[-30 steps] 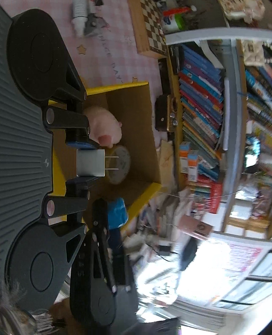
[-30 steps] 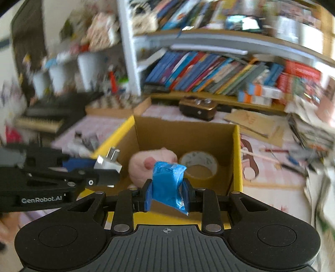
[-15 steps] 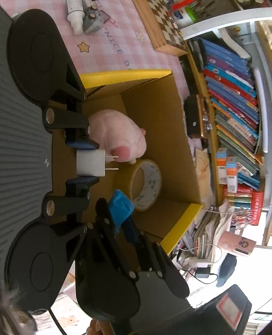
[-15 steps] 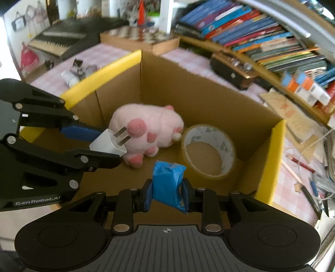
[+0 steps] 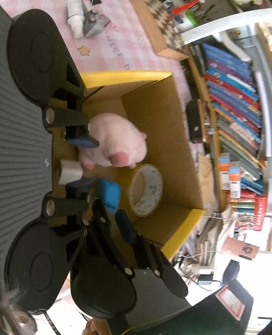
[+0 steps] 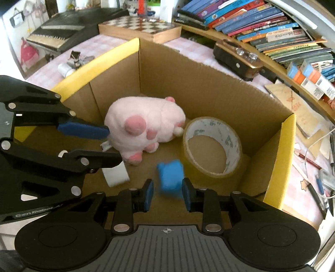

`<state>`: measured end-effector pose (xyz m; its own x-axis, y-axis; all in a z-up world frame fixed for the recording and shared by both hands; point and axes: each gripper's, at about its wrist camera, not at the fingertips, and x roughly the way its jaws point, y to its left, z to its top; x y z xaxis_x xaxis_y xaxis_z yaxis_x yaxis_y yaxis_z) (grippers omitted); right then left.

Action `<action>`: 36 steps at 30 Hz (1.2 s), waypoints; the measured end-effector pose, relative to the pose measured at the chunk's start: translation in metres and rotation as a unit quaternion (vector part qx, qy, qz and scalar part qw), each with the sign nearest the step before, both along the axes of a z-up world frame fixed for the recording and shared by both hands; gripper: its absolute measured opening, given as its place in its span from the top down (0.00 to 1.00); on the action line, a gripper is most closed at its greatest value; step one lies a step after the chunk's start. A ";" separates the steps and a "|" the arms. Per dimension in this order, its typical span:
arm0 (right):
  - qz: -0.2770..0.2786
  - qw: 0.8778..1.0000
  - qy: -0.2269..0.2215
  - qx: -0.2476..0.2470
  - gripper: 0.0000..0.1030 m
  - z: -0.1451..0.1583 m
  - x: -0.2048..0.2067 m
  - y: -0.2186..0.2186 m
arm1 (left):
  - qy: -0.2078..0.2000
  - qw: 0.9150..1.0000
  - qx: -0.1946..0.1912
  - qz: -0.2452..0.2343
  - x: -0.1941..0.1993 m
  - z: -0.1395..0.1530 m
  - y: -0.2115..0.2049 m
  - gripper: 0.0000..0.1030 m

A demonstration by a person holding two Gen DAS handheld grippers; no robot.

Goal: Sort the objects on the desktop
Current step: 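Lower cube and cloth into the box and open both tools, then withdraw both tools from the box back toward the remaining items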

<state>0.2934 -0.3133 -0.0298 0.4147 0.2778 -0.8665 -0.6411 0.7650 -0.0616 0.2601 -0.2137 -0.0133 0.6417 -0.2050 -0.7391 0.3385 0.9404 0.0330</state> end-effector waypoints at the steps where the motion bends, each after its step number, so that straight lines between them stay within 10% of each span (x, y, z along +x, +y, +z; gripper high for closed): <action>1: -0.006 1.000 -0.009 0.010 0.70 0.005 -0.001 -0.004 | -0.011 1.000 -0.004 0.002 -0.003 0.005 0.002 0.61; 3: -0.024 0.999 -0.022 0.037 0.68 0.017 -0.003 -0.013 | -0.030 0.999 -0.014 0.015 -0.009 0.016 0.007 0.41; 11: -0.075 0.984 -0.088 0.133 0.54 0.065 -0.036 -0.045 | -0.117 0.989 -0.053 0.069 -0.045 0.061 0.030 0.19; 24: -0.133 0.960 -0.208 0.136 0.36 0.080 -0.124 -0.049 | -0.192 0.972 -0.051 0.129 -0.124 0.080 0.047 0.05; 36: -0.228 0.939 -0.212 0.149 0.35 0.061 -0.183 -0.040 | -0.179 0.971 -0.055 0.145 -0.182 0.058 0.079 0.00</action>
<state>0.1103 -0.3528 0.0316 0.8390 0.1916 -0.5094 -0.2086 0.9777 0.0240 0.0782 -0.1352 0.0447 0.8965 -0.0422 -0.4410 0.0440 0.9990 -0.0060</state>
